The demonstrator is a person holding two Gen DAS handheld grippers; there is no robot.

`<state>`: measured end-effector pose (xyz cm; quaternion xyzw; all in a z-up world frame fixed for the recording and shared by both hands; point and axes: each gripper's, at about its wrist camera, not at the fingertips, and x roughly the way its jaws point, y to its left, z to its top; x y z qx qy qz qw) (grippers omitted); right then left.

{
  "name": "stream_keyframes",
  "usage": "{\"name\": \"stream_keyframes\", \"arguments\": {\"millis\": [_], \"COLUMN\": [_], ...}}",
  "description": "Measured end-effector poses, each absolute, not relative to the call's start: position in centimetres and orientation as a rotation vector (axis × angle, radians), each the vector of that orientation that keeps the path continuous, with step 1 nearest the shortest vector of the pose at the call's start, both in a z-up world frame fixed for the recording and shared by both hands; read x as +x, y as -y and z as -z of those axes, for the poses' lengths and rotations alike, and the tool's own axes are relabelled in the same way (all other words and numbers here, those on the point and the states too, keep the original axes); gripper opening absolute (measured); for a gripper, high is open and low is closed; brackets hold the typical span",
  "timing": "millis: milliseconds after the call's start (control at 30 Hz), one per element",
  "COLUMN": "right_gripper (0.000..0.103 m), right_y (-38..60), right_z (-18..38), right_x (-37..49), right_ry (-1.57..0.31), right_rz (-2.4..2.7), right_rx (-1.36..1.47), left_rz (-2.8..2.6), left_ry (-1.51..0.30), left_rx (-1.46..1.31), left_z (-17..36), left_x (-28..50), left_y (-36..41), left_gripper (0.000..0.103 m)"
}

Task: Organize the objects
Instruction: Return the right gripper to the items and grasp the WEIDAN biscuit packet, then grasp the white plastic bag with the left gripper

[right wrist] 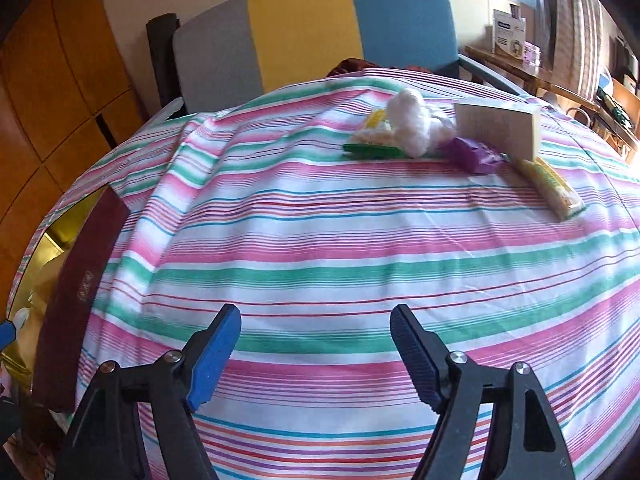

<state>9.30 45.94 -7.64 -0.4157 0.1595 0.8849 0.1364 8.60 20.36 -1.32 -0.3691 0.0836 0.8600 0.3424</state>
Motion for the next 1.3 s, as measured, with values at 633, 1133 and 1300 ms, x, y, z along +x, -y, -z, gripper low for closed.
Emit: {"name": "stream_keyframes", "arguments": {"millis": [633, 1133, 1300], "right_gripper": [0.079, 0.053, 0.049], "right_y": [-66.7, -69.1, -66.7], "right_z": [6.3, 9.6, 9.4], "right_x": [9.7, 7.9, 9.5], "right_ry": [-0.387, -0.439, -0.433], "right_rz": [-2.278, -2.3, -2.291], "right_rx": [-1.046, -1.125, -1.125], "left_rz": [-2.136, -2.103, -2.09], "left_ry": [-0.244, -0.285, -0.29], "left_rx": [-1.051, -1.07, -1.053], "left_z": [3.3, 4.4, 4.2], "left_x": [7.8, 6.9, 6.5], "left_y": [-27.3, -30.7, -32.8], "left_gripper": [0.1, 0.1, 0.1]}}
